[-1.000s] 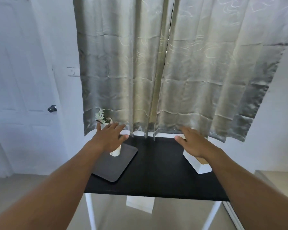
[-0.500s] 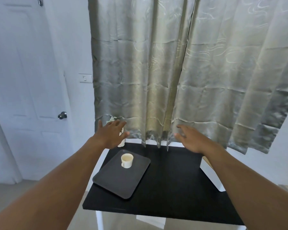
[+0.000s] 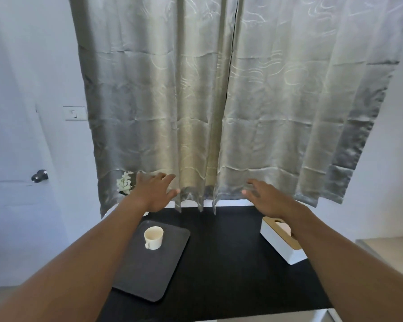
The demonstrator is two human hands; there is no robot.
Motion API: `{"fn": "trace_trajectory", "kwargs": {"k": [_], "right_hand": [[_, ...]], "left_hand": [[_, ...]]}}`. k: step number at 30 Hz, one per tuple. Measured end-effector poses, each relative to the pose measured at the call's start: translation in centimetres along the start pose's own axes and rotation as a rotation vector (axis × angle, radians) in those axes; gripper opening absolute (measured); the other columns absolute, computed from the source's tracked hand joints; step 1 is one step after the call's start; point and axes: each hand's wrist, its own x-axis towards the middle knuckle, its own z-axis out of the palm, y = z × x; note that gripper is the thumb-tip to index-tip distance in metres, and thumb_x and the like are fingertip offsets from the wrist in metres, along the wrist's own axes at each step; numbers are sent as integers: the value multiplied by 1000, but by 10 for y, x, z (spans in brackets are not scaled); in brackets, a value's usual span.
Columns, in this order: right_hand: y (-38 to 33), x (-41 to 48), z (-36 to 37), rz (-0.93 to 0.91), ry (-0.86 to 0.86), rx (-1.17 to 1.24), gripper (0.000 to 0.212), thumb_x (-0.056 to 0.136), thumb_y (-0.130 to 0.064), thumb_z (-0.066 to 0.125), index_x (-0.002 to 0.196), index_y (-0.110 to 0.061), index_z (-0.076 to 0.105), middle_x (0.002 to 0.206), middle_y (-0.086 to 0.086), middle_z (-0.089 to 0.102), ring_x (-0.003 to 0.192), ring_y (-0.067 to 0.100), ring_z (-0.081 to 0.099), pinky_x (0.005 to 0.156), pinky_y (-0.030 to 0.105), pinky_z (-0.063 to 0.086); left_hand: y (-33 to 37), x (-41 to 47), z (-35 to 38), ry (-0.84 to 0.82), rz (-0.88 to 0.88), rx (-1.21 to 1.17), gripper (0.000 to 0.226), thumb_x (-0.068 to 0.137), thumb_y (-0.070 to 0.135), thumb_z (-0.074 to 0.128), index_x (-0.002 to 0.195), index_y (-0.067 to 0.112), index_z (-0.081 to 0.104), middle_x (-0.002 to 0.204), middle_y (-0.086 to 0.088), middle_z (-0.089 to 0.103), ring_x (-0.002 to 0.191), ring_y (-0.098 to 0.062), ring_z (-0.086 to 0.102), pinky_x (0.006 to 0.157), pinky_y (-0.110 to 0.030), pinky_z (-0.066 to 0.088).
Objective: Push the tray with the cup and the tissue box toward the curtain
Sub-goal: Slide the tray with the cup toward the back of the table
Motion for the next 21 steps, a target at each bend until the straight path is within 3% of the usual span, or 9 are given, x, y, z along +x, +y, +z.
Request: {"fn": "trace_trajectory", "kwargs": {"k": [5,9,15,21], "right_hand": [[33,37,12,30,-7,31,57,98,-47,40,148,-21,32,153,10,39,139,29,39,113,48,31],[50,73,26,36,-37,52,55,99,-44,40,146,-17,35,154,8,38,140,27,36,112,40,29],[74,137,50,-6,-134,123,58,95,-53,37,144,-24,36,153,8,39,139,29,37,112,49,32],[74,192,75,-83,-215,157,56,95,-53,37,141,-21,41,150,6,44,135,26,43,109,43,36]], "left_hand": [[13,36,36,-85,-2,-63,64,96,61,27,153,32,24,161,-2,31,147,-32,31,117,-66,2],[13,66,57,-117,-25,-41,64,96,60,29,153,30,24,161,-2,33,144,-33,37,115,-67,8],[6,103,84,-162,-121,-86,64,97,57,32,154,29,24,160,-1,32,147,-29,30,118,-62,8],[-11,116,109,-228,-256,-132,61,98,54,34,153,29,25,161,-3,31,148,-29,30,118,-64,3]]}}
